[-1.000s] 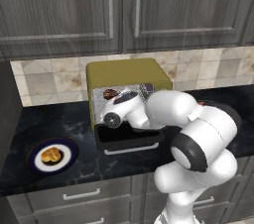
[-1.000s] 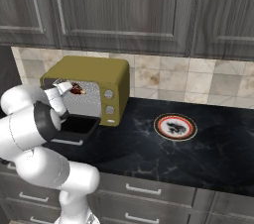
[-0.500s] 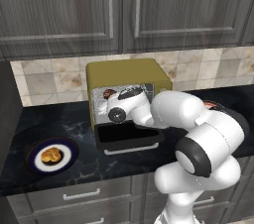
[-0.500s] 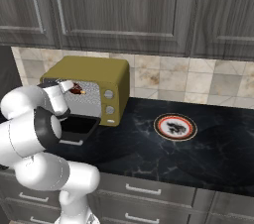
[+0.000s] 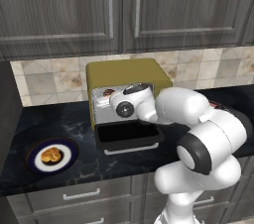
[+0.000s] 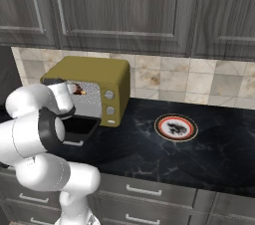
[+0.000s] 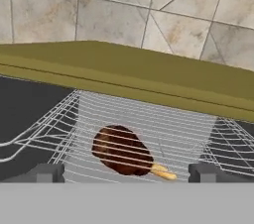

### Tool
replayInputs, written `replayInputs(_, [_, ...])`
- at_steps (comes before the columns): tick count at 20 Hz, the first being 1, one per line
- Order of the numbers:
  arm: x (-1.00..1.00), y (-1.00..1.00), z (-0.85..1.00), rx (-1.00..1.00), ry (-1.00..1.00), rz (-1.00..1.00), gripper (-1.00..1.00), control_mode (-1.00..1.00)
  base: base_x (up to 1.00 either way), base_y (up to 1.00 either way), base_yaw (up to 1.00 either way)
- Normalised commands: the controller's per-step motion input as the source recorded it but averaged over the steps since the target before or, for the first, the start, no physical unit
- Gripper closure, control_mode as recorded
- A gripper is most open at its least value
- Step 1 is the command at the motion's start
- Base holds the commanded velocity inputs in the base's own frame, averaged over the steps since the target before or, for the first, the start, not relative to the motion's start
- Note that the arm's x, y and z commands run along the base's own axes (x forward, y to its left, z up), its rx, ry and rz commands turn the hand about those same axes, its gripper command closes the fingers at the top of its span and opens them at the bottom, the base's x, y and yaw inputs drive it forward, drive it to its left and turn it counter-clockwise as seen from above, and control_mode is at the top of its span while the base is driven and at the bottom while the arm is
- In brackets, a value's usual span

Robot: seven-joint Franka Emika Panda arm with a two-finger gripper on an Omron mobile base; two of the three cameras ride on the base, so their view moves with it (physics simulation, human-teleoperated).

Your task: Open the toaster oven door. Place the bread on the top rack in the toaster oven and place the steak on the bottom rack.

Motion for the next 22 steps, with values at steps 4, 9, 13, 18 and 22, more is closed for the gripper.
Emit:
replayInputs(4, [0.03,-0.01,-0.06,0.30,0.00,0.04,-1.00,-1.00,0.00,0.00,0.00])
replayInputs(9, [0.11,0.00,-0.14,0.17,-0.03,0.09,-1.00,-1.00,0.00,0.00,0.00])
replayInputs(13, [0.25,0.00,-0.34,0.11,0.00,0.06,-1.00,-1.00,0.00,0.00,0.00])
replayInputs(18, [0.07,0.00,-0.51,0.03,0.02,0.05,-1.00,-1.00,0.00,0.00,0.00])
replayInputs(22, [0.00,0.00,-0.55,0.00,0.02,0.01,-1.00,-1.00,0.00,0.00,0.00])
